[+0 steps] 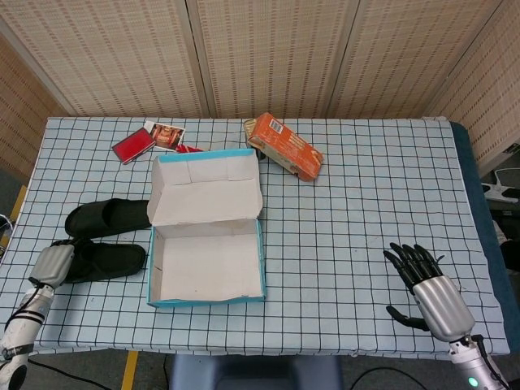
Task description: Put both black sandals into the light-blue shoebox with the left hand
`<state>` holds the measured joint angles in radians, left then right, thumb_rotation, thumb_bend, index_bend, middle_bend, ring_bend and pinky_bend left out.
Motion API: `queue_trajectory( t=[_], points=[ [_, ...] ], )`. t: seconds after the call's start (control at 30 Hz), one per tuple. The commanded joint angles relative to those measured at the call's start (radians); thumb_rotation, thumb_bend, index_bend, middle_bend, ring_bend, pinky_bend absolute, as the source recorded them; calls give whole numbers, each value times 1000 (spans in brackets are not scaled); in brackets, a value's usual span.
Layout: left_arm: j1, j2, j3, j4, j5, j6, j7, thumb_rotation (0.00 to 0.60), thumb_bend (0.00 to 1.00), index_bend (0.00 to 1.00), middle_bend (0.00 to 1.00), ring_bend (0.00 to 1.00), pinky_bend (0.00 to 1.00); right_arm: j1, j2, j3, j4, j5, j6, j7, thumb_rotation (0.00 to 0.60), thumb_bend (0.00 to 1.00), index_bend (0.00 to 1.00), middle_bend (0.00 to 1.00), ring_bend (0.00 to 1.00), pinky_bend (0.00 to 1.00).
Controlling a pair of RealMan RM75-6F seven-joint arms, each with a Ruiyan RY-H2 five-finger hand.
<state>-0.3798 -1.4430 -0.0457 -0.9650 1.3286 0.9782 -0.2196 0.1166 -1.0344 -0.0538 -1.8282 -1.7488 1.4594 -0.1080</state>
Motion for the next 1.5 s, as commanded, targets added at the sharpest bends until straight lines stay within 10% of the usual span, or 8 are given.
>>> queue_trajectory(
  t=[0.03, 0.63, 1.1, 1.5],
  points=[
    [17, -45, -26, 45, -23, 47, 36, 600, 526, 517, 570, 559, 548, 0, 0, 1, 1, 2, -1, 1, 539, 116, 0, 0, 0, 0],
    [27, 46, -119, -46, 6, 245, 26, 600, 605, 680, 730, 710, 695, 2, -6, 7, 4, 16, -13, -3, 539, 116, 0, 0, 0, 0],
    [-37, 245, -185, -590, 59, 277, 125, 600, 602, 671, 728, 710, 694, 28, 1, 35, -17, 6, -17, -3, 539, 116, 0, 0, 0, 0],
    [-181, 109, -171, -746, -31, 115, 400, 600, 591, 651, 720, 708, 685, 98, 18, 113, -65, 79, -64, 29, 537, 116, 0, 0, 0, 0]
  ],
)
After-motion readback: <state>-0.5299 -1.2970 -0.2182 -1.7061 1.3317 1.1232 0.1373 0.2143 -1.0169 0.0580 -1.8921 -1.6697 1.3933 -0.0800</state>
